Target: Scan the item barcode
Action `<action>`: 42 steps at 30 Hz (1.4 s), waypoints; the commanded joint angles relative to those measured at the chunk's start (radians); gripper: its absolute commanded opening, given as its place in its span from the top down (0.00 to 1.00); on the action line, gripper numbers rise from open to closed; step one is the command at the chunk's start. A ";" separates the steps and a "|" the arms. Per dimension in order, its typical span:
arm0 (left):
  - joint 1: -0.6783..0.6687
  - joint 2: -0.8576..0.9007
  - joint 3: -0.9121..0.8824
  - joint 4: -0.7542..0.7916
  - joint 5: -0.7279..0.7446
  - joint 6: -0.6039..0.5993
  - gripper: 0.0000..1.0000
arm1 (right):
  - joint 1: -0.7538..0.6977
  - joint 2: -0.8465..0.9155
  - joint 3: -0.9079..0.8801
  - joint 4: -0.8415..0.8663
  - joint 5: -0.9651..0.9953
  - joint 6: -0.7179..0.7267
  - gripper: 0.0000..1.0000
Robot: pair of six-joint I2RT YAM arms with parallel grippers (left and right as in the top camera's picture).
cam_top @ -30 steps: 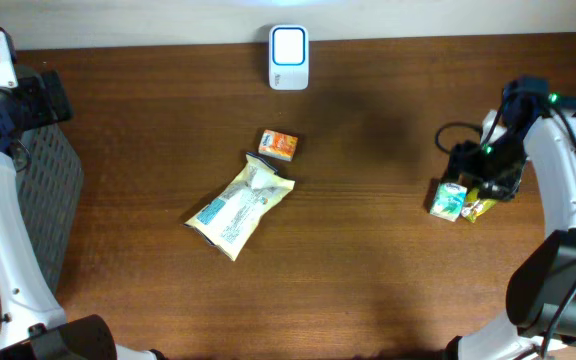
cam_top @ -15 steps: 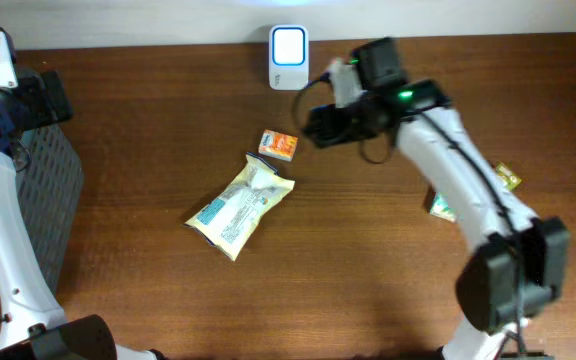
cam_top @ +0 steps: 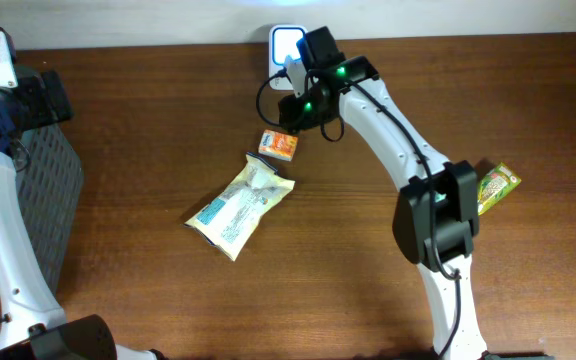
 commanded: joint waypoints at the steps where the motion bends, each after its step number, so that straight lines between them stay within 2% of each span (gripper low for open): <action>1: 0.004 -0.017 0.006 0.001 -0.004 0.016 0.01 | 0.013 0.075 0.016 0.011 0.008 -0.025 0.51; 17: 0.004 -0.017 0.006 0.001 -0.004 0.016 0.01 | 0.014 0.150 -0.002 0.074 0.001 -0.036 0.51; 22: 0.004 -0.017 0.006 0.001 -0.004 0.016 0.01 | 0.014 0.171 -0.002 0.033 0.013 -0.036 0.58; 25: 0.004 -0.017 0.006 0.001 -0.004 0.016 0.01 | 0.004 0.171 -0.002 -0.075 0.088 -0.035 0.60; 29: 0.004 -0.017 0.006 0.001 -0.004 0.016 0.01 | -0.030 0.167 0.006 -0.325 0.231 -0.035 0.61; 34: 0.004 -0.017 0.006 0.001 -0.004 0.016 0.01 | -0.108 0.159 0.166 -0.527 0.370 -0.004 0.46; 36: 0.004 -0.017 0.006 0.001 -0.004 0.016 0.01 | -0.141 0.159 0.247 -0.558 0.372 -0.008 0.39; 37: 0.004 -0.017 0.006 0.001 -0.004 0.016 0.01 | -0.151 0.159 0.278 -0.574 0.363 -0.025 0.39; 39: 0.004 -0.017 0.006 0.001 -0.004 0.016 0.01 | -0.155 0.159 0.347 -0.646 0.250 -0.159 0.40; 42: 0.004 -0.017 0.006 0.001 -0.004 0.016 0.01 | -0.123 0.159 0.370 -0.723 0.179 -0.205 0.41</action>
